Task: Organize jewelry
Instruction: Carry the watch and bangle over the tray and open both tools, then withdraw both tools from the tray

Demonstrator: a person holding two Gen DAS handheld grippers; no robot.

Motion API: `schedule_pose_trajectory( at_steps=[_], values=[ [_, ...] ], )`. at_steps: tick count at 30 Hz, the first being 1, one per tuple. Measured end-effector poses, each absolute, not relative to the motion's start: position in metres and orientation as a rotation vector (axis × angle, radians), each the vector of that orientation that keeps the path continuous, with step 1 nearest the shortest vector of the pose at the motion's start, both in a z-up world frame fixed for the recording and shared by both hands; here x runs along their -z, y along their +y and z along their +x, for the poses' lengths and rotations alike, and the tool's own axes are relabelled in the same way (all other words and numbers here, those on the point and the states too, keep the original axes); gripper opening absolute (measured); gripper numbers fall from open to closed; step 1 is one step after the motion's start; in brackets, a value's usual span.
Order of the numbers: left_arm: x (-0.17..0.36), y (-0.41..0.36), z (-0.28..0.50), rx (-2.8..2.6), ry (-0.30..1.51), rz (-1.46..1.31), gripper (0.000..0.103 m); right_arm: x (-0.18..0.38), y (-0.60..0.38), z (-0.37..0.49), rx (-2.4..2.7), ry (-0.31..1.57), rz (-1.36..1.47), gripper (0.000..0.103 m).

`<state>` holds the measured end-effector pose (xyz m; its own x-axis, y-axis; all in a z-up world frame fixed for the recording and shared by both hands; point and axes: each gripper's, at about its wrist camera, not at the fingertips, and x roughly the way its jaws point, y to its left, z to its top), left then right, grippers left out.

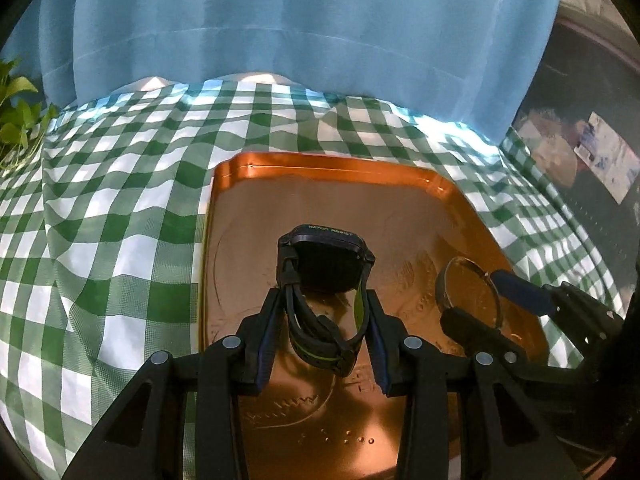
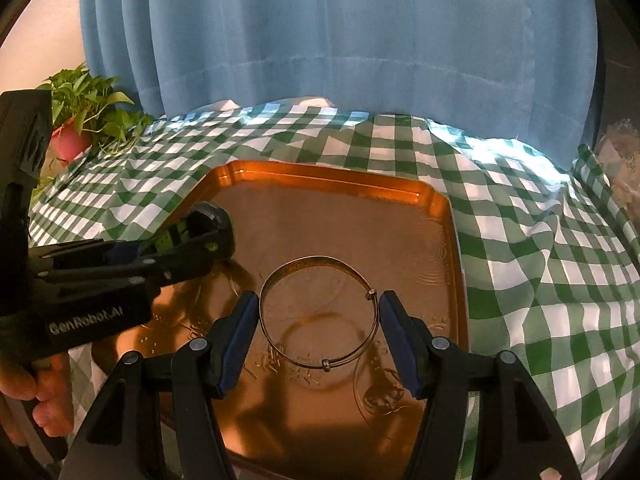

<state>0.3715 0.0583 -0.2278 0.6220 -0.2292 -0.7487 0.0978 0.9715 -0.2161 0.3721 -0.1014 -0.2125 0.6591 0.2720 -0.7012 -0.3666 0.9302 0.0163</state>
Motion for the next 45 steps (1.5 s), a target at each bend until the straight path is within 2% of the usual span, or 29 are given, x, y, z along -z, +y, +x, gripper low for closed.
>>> schedule_pose_trajectory(
  at_steps=[4,7,8,9,10,11,14,21,27,34,40,45],
  values=[
    [0.227,0.056,0.37,0.185,0.881,-0.138,0.042,0.217,-0.1,0.374,-0.358,0.796,-0.128,0.058],
    [0.227,0.058,0.37,0.146,0.878,-0.138,0.051,0.216,-0.101,0.373,-0.363,0.792,-0.115,0.062],
    [0.225,0.06,0.368,0.128,0.873,-0.142,0.053,0.217,-0.101,0.372,-0.364,0.794,-0.116,0.067],
    [0.223,0.061,0.367,0.114,0.866,-0.146,0.056,0.216,-0.101,0.372,-0.366,0.793,-0.119,0.081],
    [0.219,0.062,0.364,0.108,0.857,-0.151,0.065,0.216,-0.102,0.37,-0.369,0.786,-0.121,0.091],
    [0.216,0.062,0.362,0.112,0.85,-0.148,0.076,0.215,-0.103,0.368,-0.368,0.78,-0.122,0.092],
    [0.206,0.056,0.35,0.107,0.825,-0.085,0.086,0.21,-0.105,0.363,-0.364,0.767,-0.125,0.094],
    [0.18,0.058,0.302,0.112,0.814,-0.116,0.089,0.193,-0.111,0.331,-0.408,0.748,-0.076,0.102],
    [0.145,0.048,0.247,0.038,0.796,-0.071,0.097,0.161,-0.122,0.274,-0.357,0.685,-0.058,0.103],
    [0.099,0.042,0.162,-0.012,0.637,-0.102,0.098,0.118,-0.139,0.202,-0.317,0.618,-0.048,0.103],
    [0.072,0.032,0.12,0.012,0.736,-0.101,0.098,0.095,-0.147,0.146,-0.304,0.541,-0.063,0.103],
    [0.057,0.024,0.081,0.044,0.699,-0.1,0.098,0.073,-0.146,0.106,-0.3,0.481,-0.069,0.103]
  ],
)
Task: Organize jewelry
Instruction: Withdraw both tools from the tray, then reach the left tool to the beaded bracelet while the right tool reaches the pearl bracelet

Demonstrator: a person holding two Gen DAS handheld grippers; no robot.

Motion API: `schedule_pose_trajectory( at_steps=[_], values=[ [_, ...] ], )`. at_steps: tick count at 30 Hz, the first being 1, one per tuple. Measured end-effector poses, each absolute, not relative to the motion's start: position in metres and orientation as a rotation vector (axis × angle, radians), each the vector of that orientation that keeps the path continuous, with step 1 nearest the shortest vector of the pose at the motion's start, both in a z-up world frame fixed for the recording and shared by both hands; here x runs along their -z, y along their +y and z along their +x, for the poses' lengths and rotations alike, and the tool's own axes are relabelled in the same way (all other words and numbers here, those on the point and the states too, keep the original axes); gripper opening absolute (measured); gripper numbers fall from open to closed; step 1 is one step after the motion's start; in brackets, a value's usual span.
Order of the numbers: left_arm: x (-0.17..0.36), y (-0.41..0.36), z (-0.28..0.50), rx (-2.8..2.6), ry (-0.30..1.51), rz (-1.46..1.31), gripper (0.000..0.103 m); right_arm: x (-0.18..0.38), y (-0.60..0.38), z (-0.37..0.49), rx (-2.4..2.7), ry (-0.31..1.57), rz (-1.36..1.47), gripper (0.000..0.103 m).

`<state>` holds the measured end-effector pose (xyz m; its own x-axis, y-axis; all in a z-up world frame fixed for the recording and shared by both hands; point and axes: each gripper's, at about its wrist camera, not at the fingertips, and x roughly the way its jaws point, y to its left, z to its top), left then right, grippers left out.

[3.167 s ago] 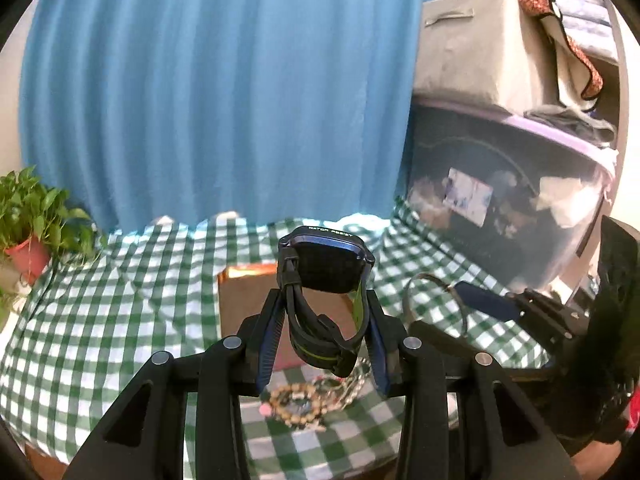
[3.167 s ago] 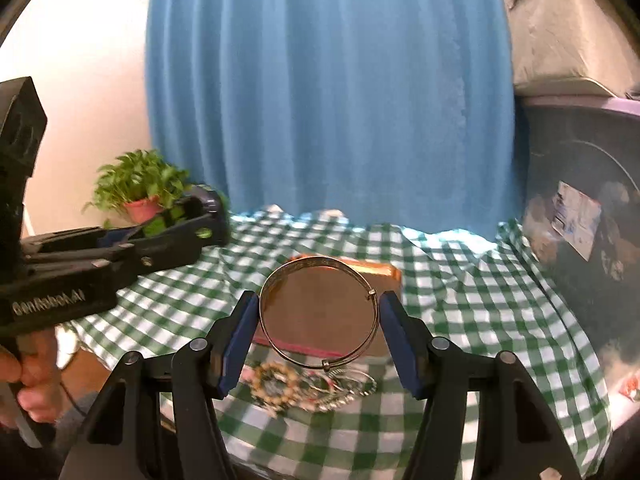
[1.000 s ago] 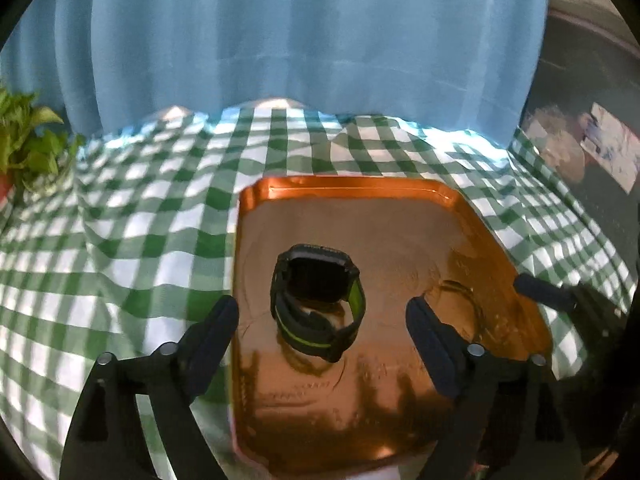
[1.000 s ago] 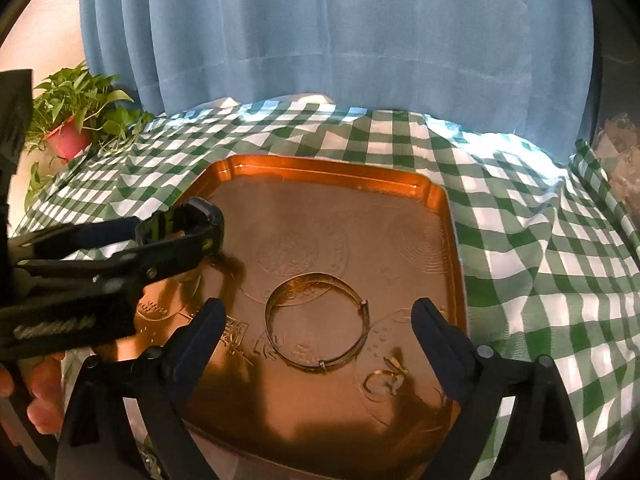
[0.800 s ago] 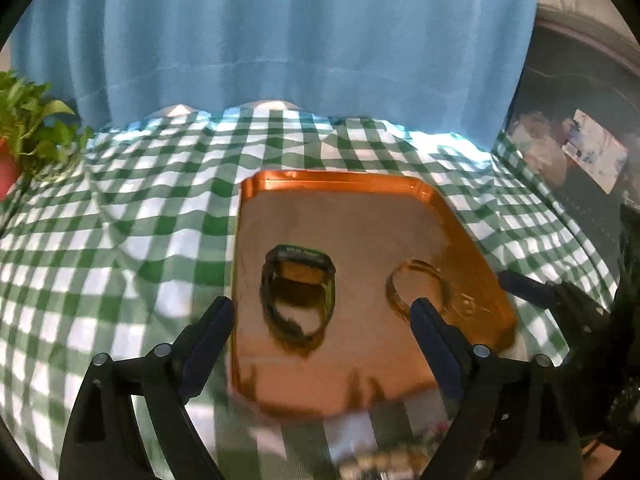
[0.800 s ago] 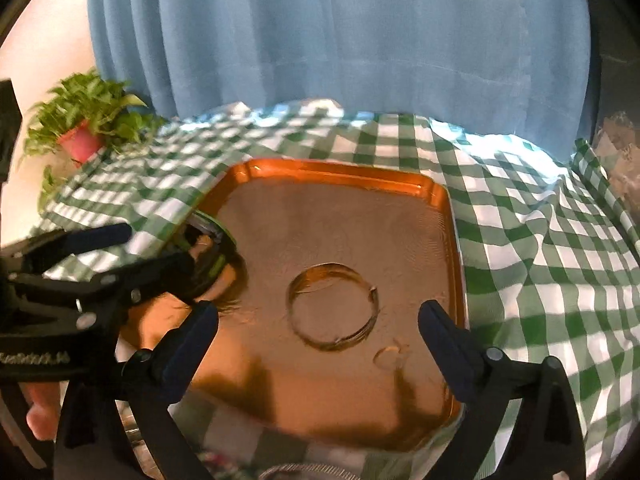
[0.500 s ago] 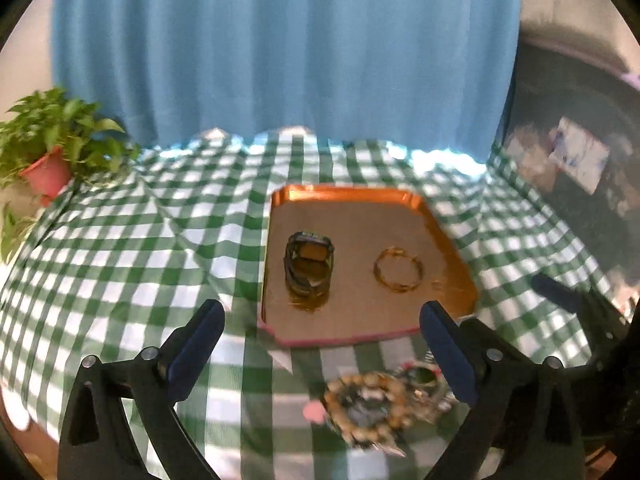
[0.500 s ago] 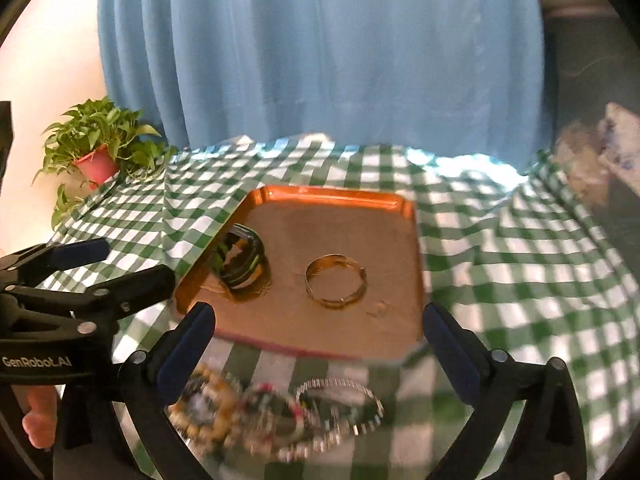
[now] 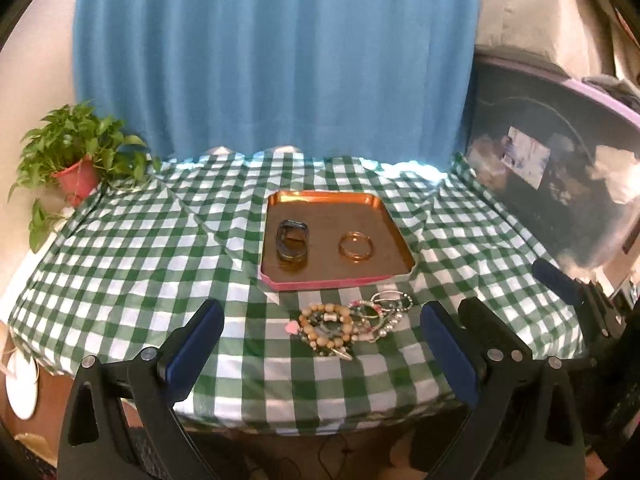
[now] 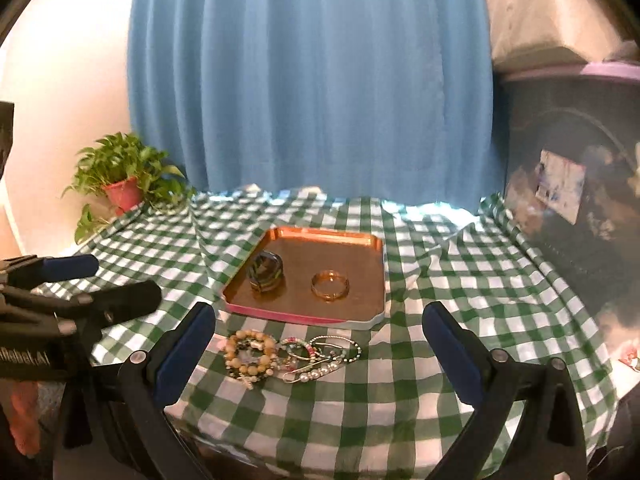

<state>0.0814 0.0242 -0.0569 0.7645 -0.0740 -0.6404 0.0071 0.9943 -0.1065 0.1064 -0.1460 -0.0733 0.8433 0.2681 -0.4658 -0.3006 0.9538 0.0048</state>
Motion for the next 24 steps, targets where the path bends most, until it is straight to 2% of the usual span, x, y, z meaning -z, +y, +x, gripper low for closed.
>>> schedule_pose_trajectory(
  at_steps=[7,8,12,18,24],
  values=[
    [0.034,0.035,0.032,0.087,0.598,-0.162,0.1,0.05,-0.161,0.061,-0.254,0.419,0.006,0.103],
    [0.032,0.035,0.028,0.063,0.599,-0.142,0.103,0.047,-0.162,0.055,-0.243,0.41,-0.004,0.103],
    [0.034,0.038,0.021,0.022,0.63,-0.128,0.103,0.047,-0.161,0.041,-0.229,0.419,-0.048,0.102],
    [0.058,0.042,0.026,0.05,0.667,-0.141,0.103,0.064,-0.159,0.041,-0.255,0.499,-0.058,0.103],
    [0.085,0.051,0.033,0.058,0.631,-0.135,0.103,0.1,-0.161,0.054,-0.263,0.583,-0.081,0.102]
  ],
)
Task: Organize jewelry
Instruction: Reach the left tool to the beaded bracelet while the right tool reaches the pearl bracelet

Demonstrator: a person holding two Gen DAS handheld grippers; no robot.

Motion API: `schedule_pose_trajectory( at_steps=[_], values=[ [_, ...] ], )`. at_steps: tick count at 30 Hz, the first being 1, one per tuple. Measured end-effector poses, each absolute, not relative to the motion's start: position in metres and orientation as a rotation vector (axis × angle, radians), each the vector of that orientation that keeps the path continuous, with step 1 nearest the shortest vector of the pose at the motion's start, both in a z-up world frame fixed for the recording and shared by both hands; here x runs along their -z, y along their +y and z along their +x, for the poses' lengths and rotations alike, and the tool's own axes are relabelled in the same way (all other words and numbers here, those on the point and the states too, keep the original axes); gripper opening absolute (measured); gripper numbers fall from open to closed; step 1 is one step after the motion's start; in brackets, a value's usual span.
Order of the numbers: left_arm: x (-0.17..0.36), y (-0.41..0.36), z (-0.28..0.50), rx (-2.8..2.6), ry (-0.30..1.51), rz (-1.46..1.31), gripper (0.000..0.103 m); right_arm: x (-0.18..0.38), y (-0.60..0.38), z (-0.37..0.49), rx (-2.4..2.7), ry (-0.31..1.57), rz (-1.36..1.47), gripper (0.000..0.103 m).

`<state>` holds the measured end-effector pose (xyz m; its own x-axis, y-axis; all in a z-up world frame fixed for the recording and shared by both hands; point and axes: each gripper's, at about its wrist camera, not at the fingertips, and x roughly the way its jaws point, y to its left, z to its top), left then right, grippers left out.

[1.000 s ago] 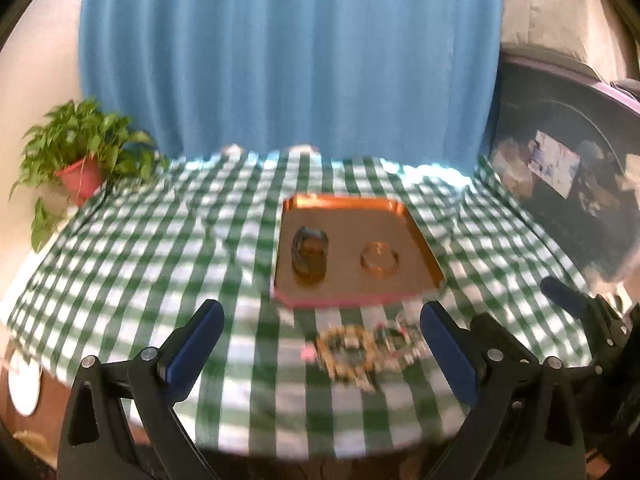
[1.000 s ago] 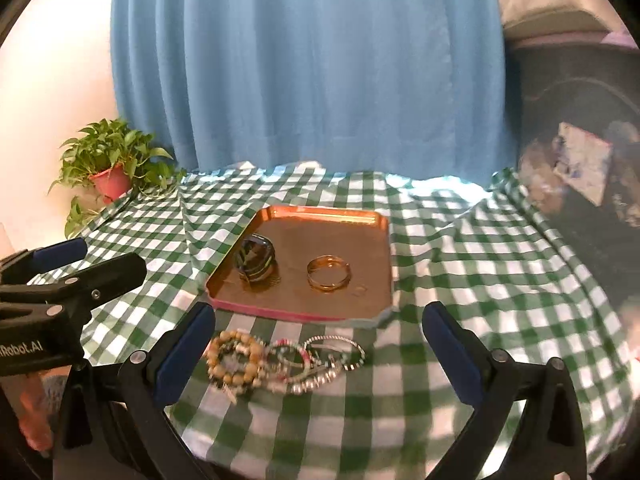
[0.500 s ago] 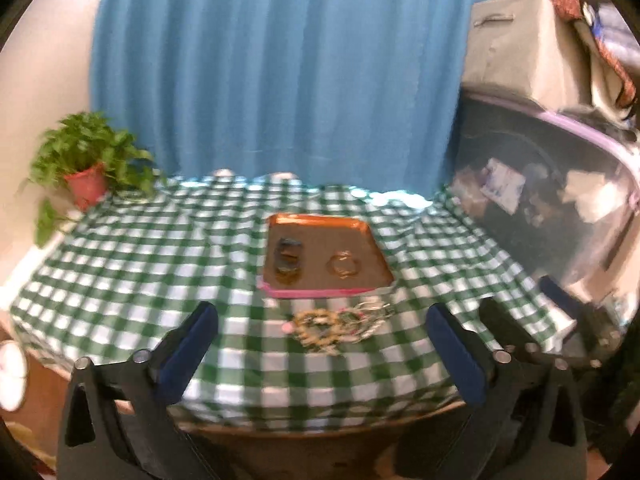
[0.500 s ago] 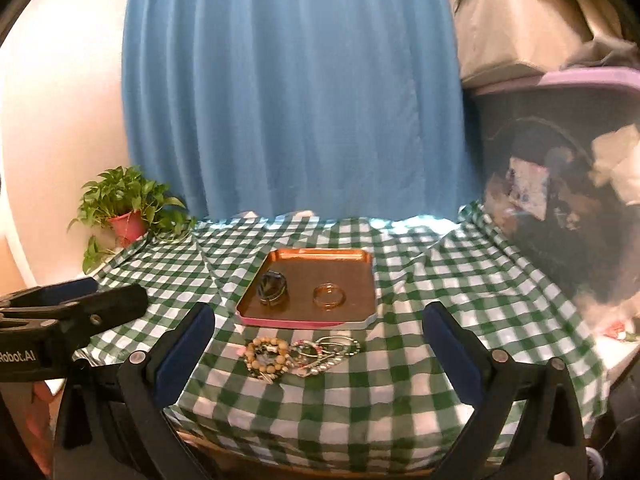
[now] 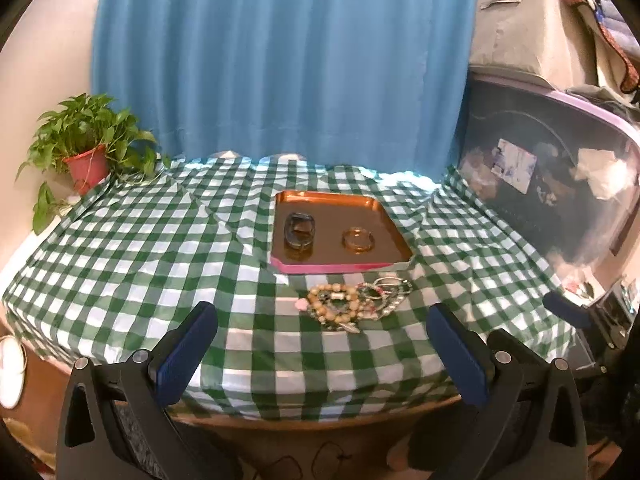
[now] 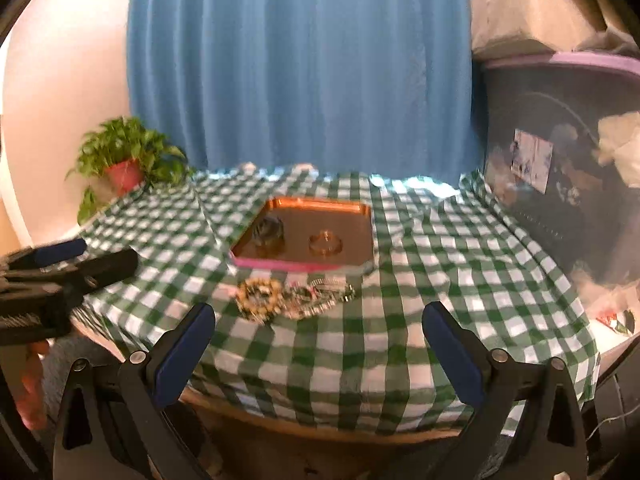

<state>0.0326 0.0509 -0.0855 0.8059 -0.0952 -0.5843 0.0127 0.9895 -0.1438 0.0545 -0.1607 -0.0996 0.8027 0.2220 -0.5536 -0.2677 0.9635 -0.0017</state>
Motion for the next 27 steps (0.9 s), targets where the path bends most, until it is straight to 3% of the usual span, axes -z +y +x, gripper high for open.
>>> schedule_pose_trajectory(
  at_steps=[8,12,15,19,22,27],
  values=[
    [0.14,0.054,0.079,0.112,0.739,-0.109,0.103,0.146,-0.166,0.094,-0.307,0.681,-0.067,0.078],
    [0.166,0.05,0.107,0.145,0.791,-0.1,0.101,0.172,-0.168,0.126,-0.353,0.754,-0.013,0.053],
    [0.18,0.052,0.129,0.18,0.818,-0.108,0.088,0.184,-0.168,0.146,-0.371,0.78,0.0,0.048],
    [0.204,0.058,0.165,0.233,0.893,-0.161,0.058,0.194,-0.165,0.17,-0.402,0.796,0.007,0.048],
    [0.215,0.06,0.185,0.261,0.901,-0.177,0.042,0.202,-0.166,0.187,-0.41,0.812,0.04,0.048],
    [0.228,0.062,0.2,0.297,0.91,-0.185,0.029,0.22,-0.168,0.204,-0.42,0.889,0.092,0.037]
  ],
)
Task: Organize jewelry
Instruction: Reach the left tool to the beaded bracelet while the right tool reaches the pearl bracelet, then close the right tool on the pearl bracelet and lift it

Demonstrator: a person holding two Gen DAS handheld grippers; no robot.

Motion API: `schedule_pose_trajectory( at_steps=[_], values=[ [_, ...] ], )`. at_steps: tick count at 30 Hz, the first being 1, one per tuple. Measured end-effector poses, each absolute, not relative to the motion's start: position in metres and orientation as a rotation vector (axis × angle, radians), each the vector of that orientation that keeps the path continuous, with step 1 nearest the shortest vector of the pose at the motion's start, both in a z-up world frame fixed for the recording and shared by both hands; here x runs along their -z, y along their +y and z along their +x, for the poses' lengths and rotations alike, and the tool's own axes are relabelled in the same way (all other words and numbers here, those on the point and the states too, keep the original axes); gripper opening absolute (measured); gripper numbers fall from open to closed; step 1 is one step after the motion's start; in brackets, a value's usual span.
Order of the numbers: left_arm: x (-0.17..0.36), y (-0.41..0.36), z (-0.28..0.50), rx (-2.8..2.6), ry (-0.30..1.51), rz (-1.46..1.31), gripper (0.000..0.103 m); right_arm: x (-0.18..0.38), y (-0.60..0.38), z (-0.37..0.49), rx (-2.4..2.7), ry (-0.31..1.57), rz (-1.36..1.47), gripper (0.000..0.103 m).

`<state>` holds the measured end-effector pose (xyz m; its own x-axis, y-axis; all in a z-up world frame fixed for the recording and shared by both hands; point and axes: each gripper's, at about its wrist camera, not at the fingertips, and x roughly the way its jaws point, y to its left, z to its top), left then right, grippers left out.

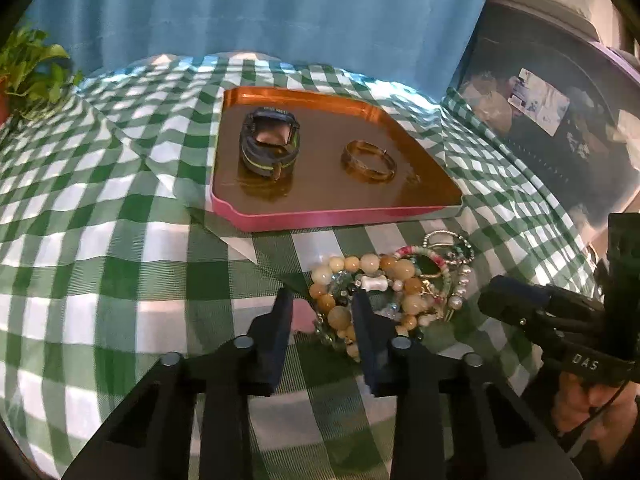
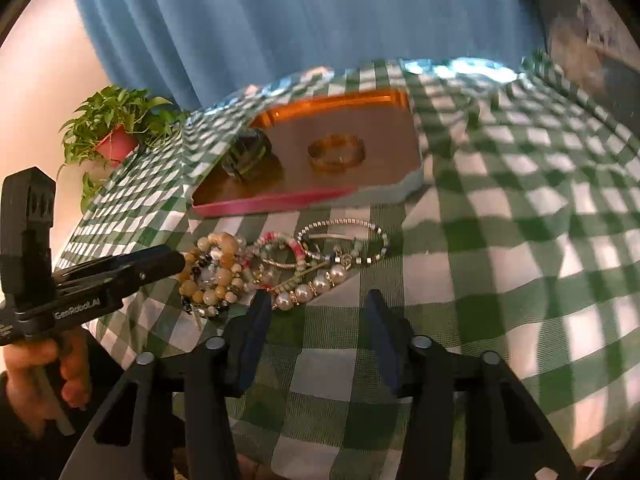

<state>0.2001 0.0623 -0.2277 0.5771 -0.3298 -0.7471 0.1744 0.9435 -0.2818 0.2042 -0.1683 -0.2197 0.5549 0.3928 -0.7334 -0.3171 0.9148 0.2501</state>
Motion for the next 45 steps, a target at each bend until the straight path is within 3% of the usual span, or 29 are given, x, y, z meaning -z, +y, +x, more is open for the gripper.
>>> schedule_pose_trajectory(
  at_steps=[1,11,15,17,18,26,30,37,45],
  values=[
    [0.23,0.062,0.203,0.308,0.916,-0.194,0.029,0.221,-0.168,0.205,-0.422,0.893,0.099,0.032],
    [0.235,0.059,0.216,0.303,0.919,-0.171,0.027,0.225,-0.151,0.21,-0.441,0.884,0.059,0.028],
    [0.236,0.064,0.216,0.321,0.922,-0.222,0.018,0.225,-0.15,0.211,-0.448,0.869,0.036,0.006],
    [0.235,0.066,0.215,0.317,0.917,-0.226,0.012,0.224,-0.148,0.209,-0.434,0.856,0.004,0.006],
    [0.232,0.067,0.214,0.316,0.901,-0.227,0.01,0.223,-0.147,0.208,-0.433,0.854,-0.003,0.0],
    [0.213,0.086,0.194,0.302,0.823,-0.268,0.01,0.213,-0.163,0.198,-0.444,0.826,0.015,0.0],
    [0.208,0.103,0.181,0.25,0.799,-0.293,0.01,0.21,-0.167,0.197,-0.448,0.82,0.063,0.008],
    [0.228,0.117,0.173,0.204,0.89,-0.273,0.01,0.218,-0.151,0.209,-0.413,0.845,0.04,0.017],
    [0.238,0.109,0.178,0.201,0.903,-0.221,0.014,0.225,-0.143,0.215,-0.382,0.864,0.024,0.017]
  ],
)
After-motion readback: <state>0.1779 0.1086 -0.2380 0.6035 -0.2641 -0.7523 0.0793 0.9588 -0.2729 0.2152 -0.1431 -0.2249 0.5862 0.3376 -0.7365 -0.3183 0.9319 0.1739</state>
